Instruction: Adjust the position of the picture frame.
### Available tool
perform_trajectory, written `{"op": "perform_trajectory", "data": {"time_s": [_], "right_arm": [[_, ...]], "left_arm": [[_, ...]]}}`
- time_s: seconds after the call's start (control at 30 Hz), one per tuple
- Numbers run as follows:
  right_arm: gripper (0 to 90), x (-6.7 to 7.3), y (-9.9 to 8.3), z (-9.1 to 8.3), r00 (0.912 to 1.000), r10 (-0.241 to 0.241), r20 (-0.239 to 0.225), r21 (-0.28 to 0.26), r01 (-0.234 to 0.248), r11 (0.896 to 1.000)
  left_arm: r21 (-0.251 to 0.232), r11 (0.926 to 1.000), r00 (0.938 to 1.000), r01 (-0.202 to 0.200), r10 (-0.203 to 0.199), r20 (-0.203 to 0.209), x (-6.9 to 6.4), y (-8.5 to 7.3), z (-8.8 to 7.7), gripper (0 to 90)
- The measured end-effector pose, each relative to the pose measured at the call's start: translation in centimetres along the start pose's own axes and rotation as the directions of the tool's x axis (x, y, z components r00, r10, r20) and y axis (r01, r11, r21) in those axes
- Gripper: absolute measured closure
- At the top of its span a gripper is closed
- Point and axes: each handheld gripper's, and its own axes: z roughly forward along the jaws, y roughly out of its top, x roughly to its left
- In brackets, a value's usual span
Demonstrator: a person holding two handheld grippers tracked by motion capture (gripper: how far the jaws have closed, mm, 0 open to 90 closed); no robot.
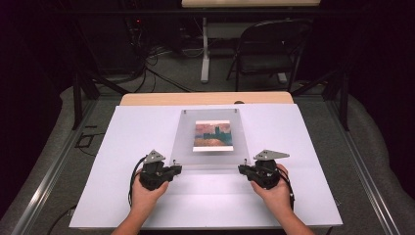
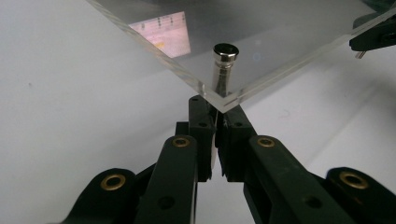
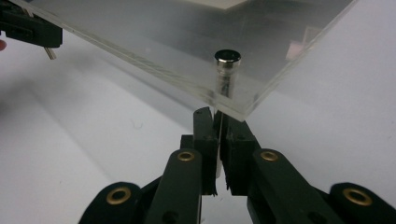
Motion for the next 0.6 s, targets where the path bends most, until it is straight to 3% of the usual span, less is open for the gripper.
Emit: {"op": "perform_trajectory", "data": {"time_s": [0.27, 0.4, 0.6], "right_arm": [[85.5, -1.2, 1.7, 1.2, 0.9991, 0.035, 0.022, -0.007, -0.035, 0.999], [85.1, -1.6, 1.4, 1.9, 0.9987, 0.042, 0.028, -0.012, -0.041, 0.999], [84.5, -1.6, 0.5, 2.8, 0.9983, 0.048, 0.033, 0.021, -0.048, 0.999]], "left_arm": [[-0.003, 0.9999, 0.9998, 0.013, -0.013, -0.016, 1.0, 1.4, 1.1, 85.3], [0.004, 0.9999, 0.9994, 0.015, -0.015, -0.032, 1.3, 1.1, 1.8, 85.2], [0.026, 0.9996, 0.9989, 0.013, -0.012, -0.045, 1.5, 0.4, 2.5, 85.0]]}}
